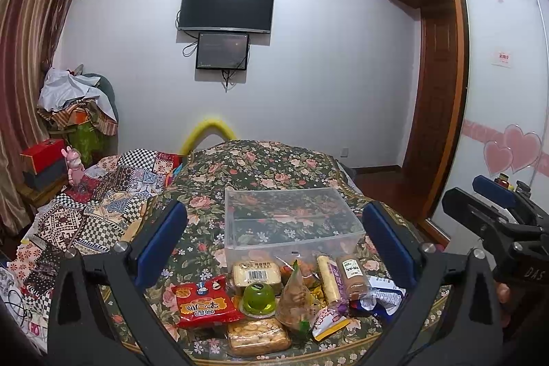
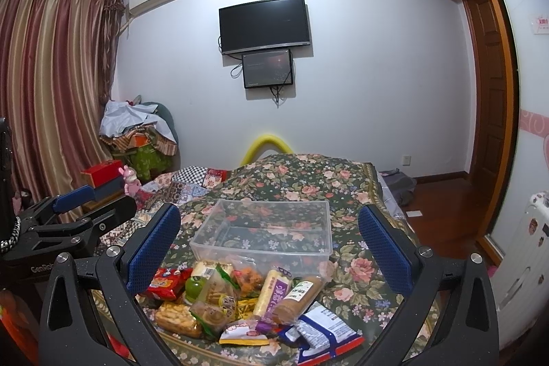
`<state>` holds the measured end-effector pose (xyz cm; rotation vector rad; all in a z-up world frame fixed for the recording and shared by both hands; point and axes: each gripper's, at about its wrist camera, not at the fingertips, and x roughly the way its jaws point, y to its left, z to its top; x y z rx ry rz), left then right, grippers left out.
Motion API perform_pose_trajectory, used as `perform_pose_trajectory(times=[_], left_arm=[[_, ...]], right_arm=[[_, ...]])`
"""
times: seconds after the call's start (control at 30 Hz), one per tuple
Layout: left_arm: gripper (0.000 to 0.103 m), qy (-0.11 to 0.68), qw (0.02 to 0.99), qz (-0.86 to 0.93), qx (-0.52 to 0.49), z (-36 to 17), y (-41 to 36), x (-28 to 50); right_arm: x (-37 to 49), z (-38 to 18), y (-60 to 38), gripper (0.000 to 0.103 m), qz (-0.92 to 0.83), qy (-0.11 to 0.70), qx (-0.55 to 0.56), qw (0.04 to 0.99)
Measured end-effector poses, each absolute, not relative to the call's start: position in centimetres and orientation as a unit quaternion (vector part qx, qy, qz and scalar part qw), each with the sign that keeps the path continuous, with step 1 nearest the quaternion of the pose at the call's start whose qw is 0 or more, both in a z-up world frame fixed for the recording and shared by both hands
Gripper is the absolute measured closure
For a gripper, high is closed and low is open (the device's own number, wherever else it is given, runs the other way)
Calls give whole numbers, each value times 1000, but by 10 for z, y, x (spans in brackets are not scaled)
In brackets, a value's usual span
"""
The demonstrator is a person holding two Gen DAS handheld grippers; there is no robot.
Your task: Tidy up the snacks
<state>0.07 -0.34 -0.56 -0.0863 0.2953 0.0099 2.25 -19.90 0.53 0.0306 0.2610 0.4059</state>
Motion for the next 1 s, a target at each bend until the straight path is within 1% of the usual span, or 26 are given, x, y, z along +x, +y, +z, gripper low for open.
perform_pose_trajectory(times=[0.4,0.6,0.8,1.0], left_arm=[[0,150,988,11,-44,-5,1,2],[0,169,984,18,-45,-15,13,10],[0,205,978,30,-31,-40,29,20],[0,263,964,31,-30,-76,38,35]], right_arm=[[30,2,-198,0,205,139,12,969],[35,-10,-200,0,196,155,-1,968],[48,-33,-204,0,170,201,-18,964],[69,-72,-217,0,137,280,-27,950]])
